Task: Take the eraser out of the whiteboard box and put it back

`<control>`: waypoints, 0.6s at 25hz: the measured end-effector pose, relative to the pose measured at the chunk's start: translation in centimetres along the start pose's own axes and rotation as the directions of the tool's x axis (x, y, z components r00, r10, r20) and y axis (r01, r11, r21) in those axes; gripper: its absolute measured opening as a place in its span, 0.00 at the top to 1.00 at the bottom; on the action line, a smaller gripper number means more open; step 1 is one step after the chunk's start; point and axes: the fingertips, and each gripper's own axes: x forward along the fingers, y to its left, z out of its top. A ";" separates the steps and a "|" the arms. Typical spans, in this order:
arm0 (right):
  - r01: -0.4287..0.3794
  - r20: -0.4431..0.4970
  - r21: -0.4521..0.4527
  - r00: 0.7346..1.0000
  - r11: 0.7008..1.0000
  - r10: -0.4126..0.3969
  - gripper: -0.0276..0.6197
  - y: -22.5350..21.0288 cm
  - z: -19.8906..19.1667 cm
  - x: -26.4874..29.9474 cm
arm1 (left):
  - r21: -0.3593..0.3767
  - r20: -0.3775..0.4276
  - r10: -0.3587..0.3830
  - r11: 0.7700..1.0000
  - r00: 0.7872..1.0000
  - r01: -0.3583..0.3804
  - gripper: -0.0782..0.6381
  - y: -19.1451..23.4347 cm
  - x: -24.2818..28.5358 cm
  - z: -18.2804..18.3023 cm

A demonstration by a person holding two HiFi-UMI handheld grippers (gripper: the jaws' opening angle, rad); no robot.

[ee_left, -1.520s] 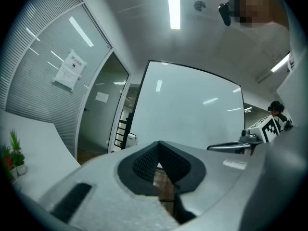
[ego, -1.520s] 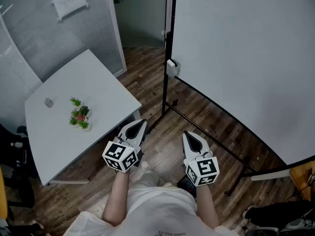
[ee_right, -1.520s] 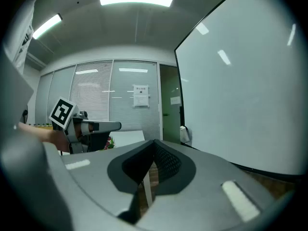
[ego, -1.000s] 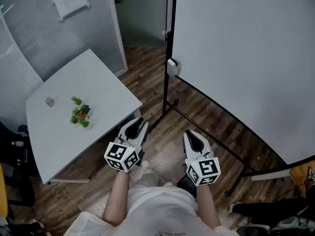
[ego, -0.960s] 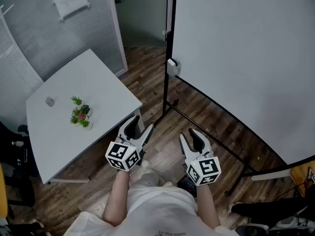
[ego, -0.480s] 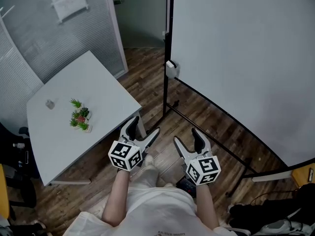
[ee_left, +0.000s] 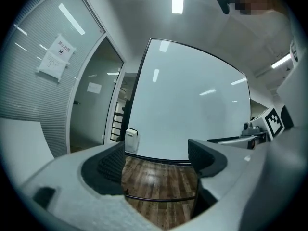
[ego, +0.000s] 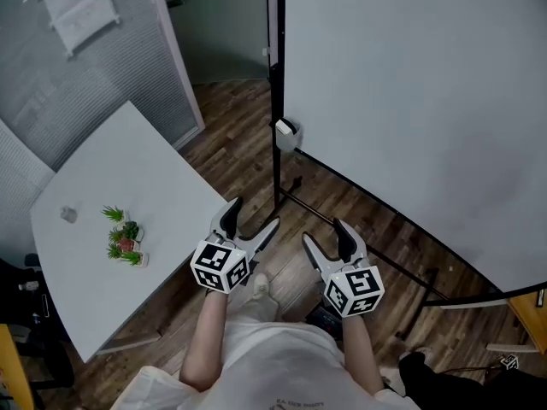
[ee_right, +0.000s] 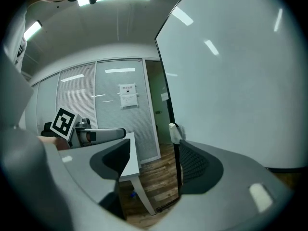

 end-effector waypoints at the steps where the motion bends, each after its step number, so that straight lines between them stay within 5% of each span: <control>1: 0.008 -0.003 0.003 1.000 1.000 -0.008 0.46 -0.6 0.3 1.2 | 0.002 -0.007 -0.013 1.000 1.000 0.013 0.33 0.8 1.2 0.3; 15: 0.138 -0.033 0.030 0.990 0.990 -0.137 0.47 -6.0 2.9 12.5 | -0.012 -0.052 -0.156 0.988 0.986 0.155 0.35 9.7 13.2 2.8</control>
